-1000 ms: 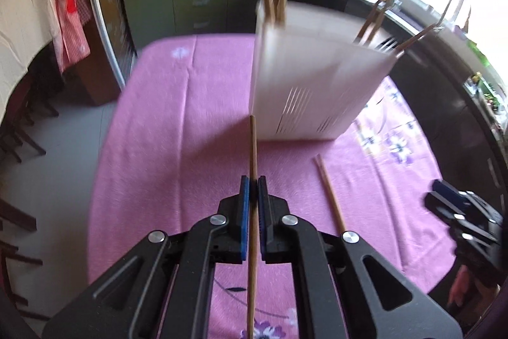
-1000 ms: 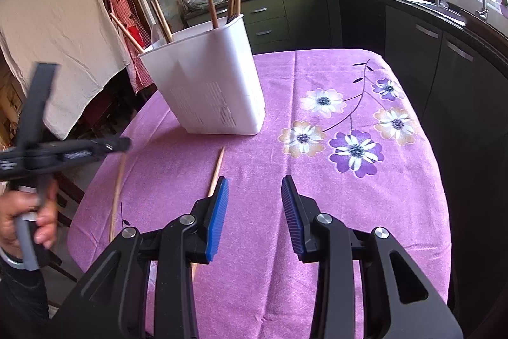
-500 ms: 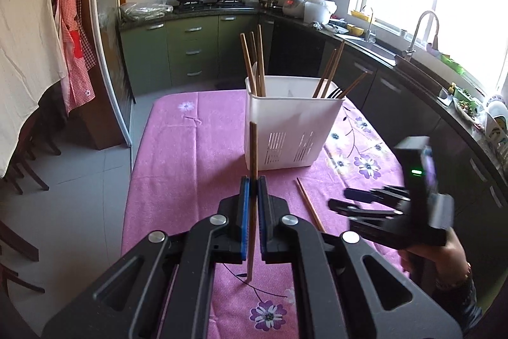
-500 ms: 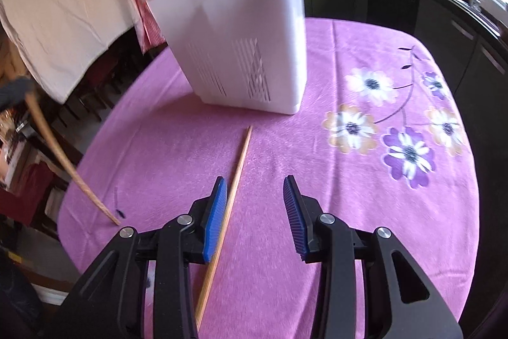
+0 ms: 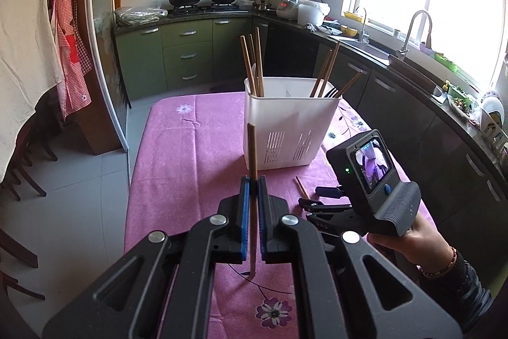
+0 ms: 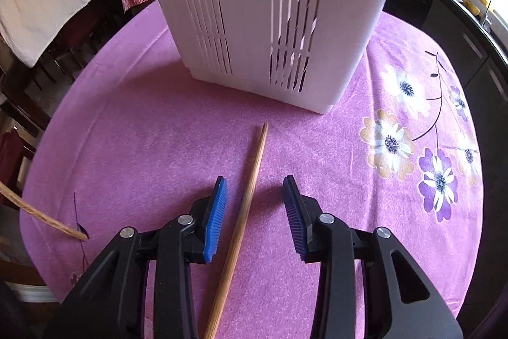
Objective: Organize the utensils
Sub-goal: 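Lower the open right tool over the last loose chopstick, then grasp the last wooden chopstick with the right tool and lift it upright, then carry the left tool's chopstick over the white holder and release it inside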
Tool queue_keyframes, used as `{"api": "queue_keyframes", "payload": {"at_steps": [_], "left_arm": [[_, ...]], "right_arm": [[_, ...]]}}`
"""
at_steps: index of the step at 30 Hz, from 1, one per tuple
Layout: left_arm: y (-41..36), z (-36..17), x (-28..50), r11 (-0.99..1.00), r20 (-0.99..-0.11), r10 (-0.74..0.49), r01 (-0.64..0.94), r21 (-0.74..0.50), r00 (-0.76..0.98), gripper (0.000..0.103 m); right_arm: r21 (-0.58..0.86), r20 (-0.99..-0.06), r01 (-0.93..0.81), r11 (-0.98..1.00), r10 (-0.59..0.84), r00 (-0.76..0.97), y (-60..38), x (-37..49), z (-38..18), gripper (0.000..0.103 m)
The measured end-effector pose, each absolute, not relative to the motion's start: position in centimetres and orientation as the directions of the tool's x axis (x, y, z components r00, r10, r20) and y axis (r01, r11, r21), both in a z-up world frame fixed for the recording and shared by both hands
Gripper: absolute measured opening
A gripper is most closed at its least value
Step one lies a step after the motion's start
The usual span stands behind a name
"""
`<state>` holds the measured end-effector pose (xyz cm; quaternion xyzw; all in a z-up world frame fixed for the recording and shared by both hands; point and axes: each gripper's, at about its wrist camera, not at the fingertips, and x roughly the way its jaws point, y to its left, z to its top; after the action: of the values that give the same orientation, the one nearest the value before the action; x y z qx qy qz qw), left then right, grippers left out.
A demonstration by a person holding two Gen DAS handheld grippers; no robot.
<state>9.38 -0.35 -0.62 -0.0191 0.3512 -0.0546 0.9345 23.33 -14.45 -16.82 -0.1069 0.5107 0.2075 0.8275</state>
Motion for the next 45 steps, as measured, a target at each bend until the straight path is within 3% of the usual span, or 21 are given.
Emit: {"api": "queue_keyframes", "payload": {"at_steps": [6, 12, 20, 29, 45], "left_arm": [[-0.2, -0.7, 9.4, 0.992, -0.652, -0.123, 0.094, -0.079, 0.748, 0.005], [-0.3, -0.7, 9.1, 0.993, -0.651, -0.12, 0.091, -0.078, 0.749, 0.005], [-0.6, -0.6, 9.2, 0.993, -0.657, -0.117, 0.094, -0.071, 0.745, 0.005], [-0.4, -0.6, 9.1, 0.994, -0.656, -0.11, 0.087, -0.068, 0.747, 0.005], [-1.0, 0.0, 8.4, 0.994, -0.641, -0.107, 0.094, -0.054, 0.76, 0.005]], "right_arm": [[0.036, -0.887, -0.444, 0.895, 0.234, 0.398, -14.3, 23.7, -16.4, 0.013], [0.049, -0.877, -0.441, 0.896, 0.25, 0.411, -14.1, 24.1, -16.8, 0.007], [0.113, -0.802, -0.427, 0.897, 0.336, 0.494, -16.6, 23.1, -12.9, 0.006], [0.111, -0.57, -0.443, 0.889, 0.422, 0.705, -21.9, 15.5, -2.6, 0.006], [0.141, -0.491, -0.424, 0.895, 0.435, 0.755, -26.1, 8.0, -1.6, 0.006]]}}
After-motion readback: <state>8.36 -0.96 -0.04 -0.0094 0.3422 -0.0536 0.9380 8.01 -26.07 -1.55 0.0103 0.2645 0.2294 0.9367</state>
